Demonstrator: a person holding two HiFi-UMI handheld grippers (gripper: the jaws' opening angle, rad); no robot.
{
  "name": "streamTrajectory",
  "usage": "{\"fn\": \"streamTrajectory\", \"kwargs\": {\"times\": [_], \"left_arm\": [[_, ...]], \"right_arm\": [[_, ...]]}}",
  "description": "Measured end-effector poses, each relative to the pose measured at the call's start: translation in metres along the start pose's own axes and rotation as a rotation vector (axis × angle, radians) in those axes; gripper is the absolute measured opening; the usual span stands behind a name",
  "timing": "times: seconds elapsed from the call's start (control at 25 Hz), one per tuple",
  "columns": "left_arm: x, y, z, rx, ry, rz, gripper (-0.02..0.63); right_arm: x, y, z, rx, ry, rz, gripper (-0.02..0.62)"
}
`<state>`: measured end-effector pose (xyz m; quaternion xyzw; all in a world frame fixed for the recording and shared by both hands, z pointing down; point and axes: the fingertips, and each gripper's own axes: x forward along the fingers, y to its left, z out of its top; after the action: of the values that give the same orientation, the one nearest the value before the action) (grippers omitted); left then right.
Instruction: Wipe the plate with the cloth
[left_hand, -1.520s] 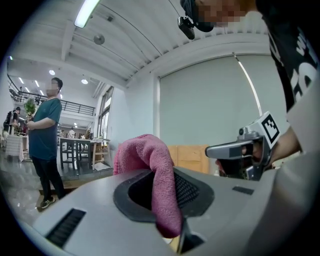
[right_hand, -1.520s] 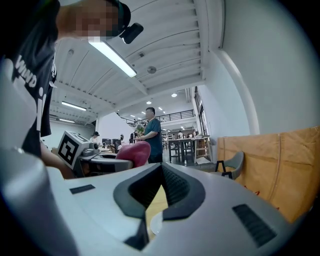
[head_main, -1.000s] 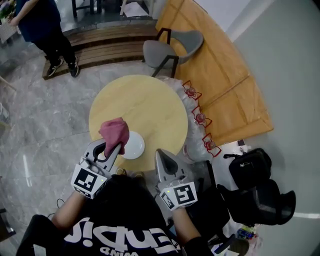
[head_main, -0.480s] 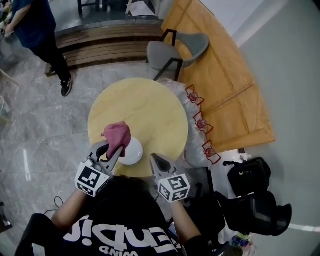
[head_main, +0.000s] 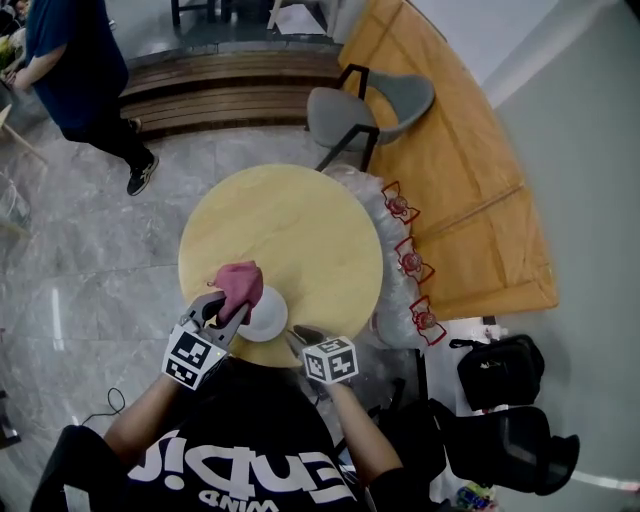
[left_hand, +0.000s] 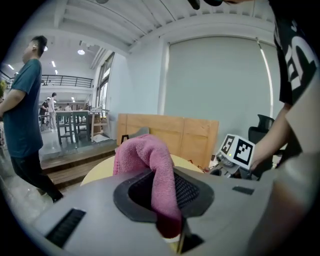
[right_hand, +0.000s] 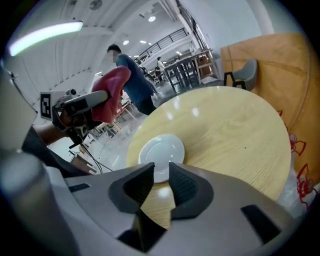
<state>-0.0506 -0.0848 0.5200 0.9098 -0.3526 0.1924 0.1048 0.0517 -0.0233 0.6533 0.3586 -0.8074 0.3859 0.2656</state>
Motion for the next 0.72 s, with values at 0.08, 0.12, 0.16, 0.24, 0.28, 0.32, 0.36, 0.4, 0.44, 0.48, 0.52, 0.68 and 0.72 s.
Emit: {"fn": "streamTrajectory", "kwargs": {"times": [0.08,0.12,0.16,0.24,0.28,0.32,0.36,0.4,0.44,0.48,0.52,0.68,0.72], "left_arm": [[0.006,0.002,-0.008,-0.007,0.023,0.001,0.067],[0.009,0.003,-0.011,-0.011,0.034,0.001,0.067],[0.012,0.004,-0.015,-0.014,0.046,0.001,0.067],[0.019,0.007,-0.026,-0.015,0.079,-0.005,0.067],[0.023,0.007,-0.032,-0.013,0.099,-0.01,0.067],[0.027,0.007,-0.038,-0.009,0.121,-0.02,0.067],[0.03,0.007,-0.045,-0.005,0.145,-0.032,0.067],[0.034,0.006,-0.052,-0.002,0.171,-0.046,0.067],[0.038,0.006,-0.06,-0.001,0.199,-0.058,0.067],[0.041,0.007,-0.068,0.0,0.228,-0.068,0.067],[0.045,0.007,-0.076,-0.002,0.258,-0.076,0.067],[0.054,0.008,-0.109,0.013,0.36,-0.115,0.067],[0.056,0.008,-0.116,0.018,0.381,-0.124,0.067]], "right_arm": [[0.01,-0.007,-0.006,0.027,0.041,0.008,0.103],[0.014,-0.011,-0.009,0.04,0.056,0.011,0.104],[0.018,-0.014,-0.011,0.054,0.07,0.014,0.104],[0.025,-0.02,-0.013,0.08,0.099,0.021,0.106],[0.029,-0.023,-0.015,0.094,0.113,0.026,0.106],[0.033,-0.026,-0.016,0.108,0.128,0.031,0.106],[0.037,-0.028,-0.018,0.122,0.142,0.035,0.106],[0.04,-0.03,-0.018,0.134,0.154,0.038,0.106],[0.042,-0.03,-0.017,0.142,0.163,0.041,0.106],[0.045,-0.031,-0.017,0.149,0.171,0.045,0.106],[0.047,-0.032,-0.018,0.156,0.18,0.047,0.106],[0.054,-0.034,-0.022,0.202,0.203,0.079,0.106],[0.056,-0.034,-0.023,0.213,0.207,0.085,0.106]]}}
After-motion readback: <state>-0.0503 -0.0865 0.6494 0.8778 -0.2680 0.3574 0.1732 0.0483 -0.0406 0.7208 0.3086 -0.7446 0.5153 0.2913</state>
